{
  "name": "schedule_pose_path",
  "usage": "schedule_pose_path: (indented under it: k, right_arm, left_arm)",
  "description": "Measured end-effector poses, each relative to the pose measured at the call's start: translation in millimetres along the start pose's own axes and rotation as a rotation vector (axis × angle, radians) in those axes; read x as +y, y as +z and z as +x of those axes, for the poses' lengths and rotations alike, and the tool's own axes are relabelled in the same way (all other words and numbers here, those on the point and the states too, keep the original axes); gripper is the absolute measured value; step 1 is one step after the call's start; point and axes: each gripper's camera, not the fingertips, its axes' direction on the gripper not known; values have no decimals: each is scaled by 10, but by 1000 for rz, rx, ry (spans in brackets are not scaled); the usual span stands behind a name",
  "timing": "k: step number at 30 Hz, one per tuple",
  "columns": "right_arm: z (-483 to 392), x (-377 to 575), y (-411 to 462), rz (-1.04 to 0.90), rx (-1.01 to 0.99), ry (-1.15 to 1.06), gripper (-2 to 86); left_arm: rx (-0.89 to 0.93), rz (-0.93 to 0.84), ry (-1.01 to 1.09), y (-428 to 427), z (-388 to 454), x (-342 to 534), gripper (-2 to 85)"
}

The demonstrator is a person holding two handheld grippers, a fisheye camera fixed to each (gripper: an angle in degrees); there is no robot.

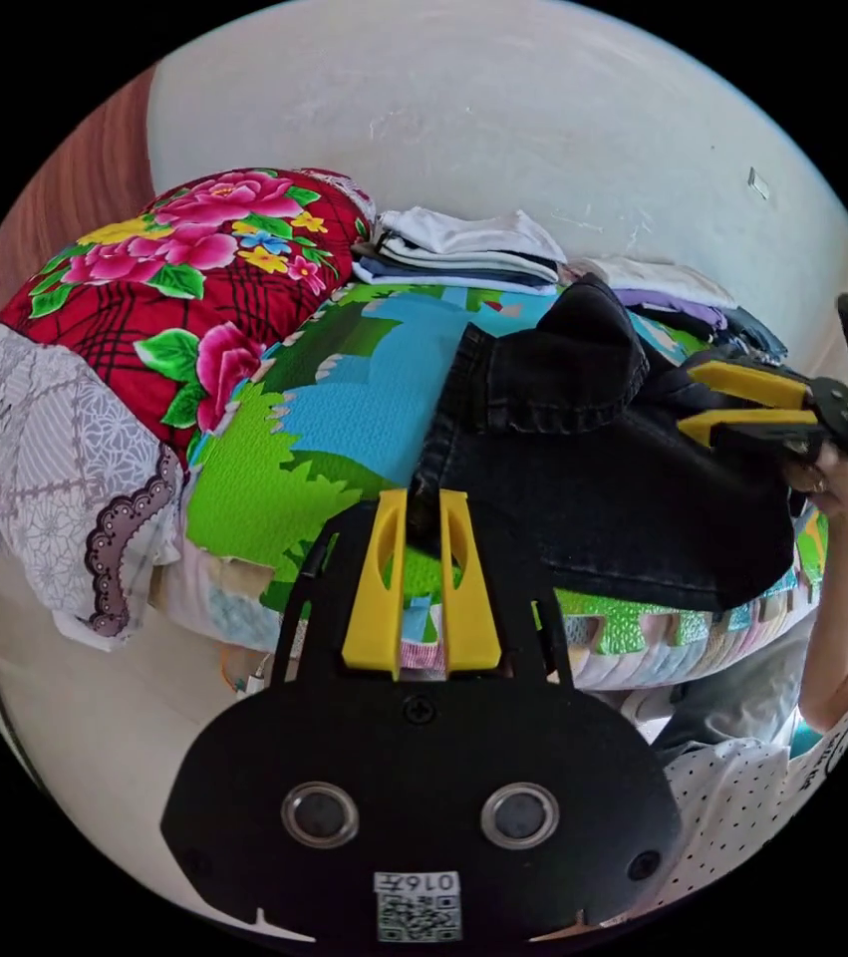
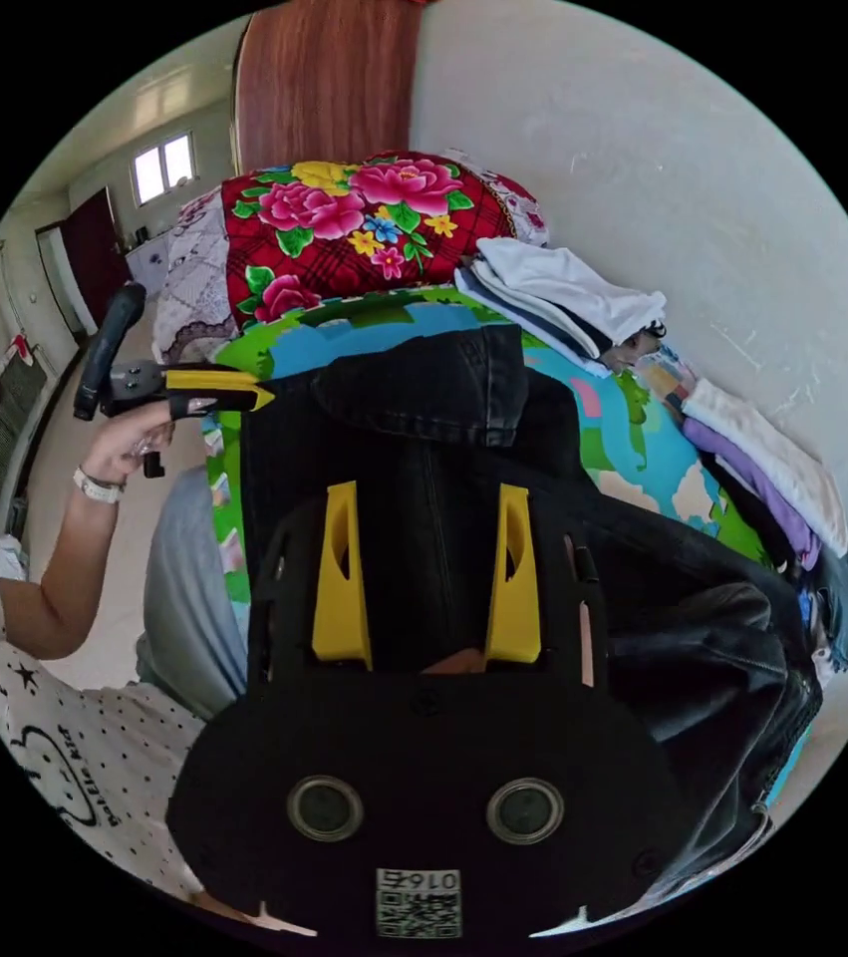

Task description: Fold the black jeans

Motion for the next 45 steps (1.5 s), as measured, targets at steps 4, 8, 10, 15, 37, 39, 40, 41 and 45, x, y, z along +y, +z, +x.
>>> schedule_pose_path:
  k: [4, 8, 10, 15, 37, 39, 40, 41, 45]
  right_arm:
    - [-181, -606, 402, -65, -7, -63, 169]
    - [-210, -1107, 547, -17, 23, -105, 38]
    - [-148, -1445, 396, 69, 32, -87, 32]
    - [-1, -2438, 153, 133, 6, -95, 46]
    - [658, -574, -30, -12, 48, -323, 164]
    - [577, -740, 132, -64, 22, -383, 168]
    - [516, -848, 252, -118, -18, -426, 172]
    - [463, -949, 366, -170, -58, -456, 170]
    - [343, -1144, 603, -366, -135, -552, 102]
  left_arm:
    - [-51, 32, -37, -280, -102, 419, 52]
    - [-109, 1, -121, -467, -322, 875, 53]
    - [-59, 43, -157, -526, -394, 1034, 55]
    - [-96, 61, -207, -595, -424, 1136, 62]
    - [470, 48, 374, 608, 485, -1297, 92]
    - [464, 52, 389, 592, 591, -1283, 96]
    - [458, 51, 395, 583, 603, -1282, 96]
    - [441, 49, 410, 556, 607, -1291, 97]
    - [369, 75, 475, 378, 462, -1363, 100]
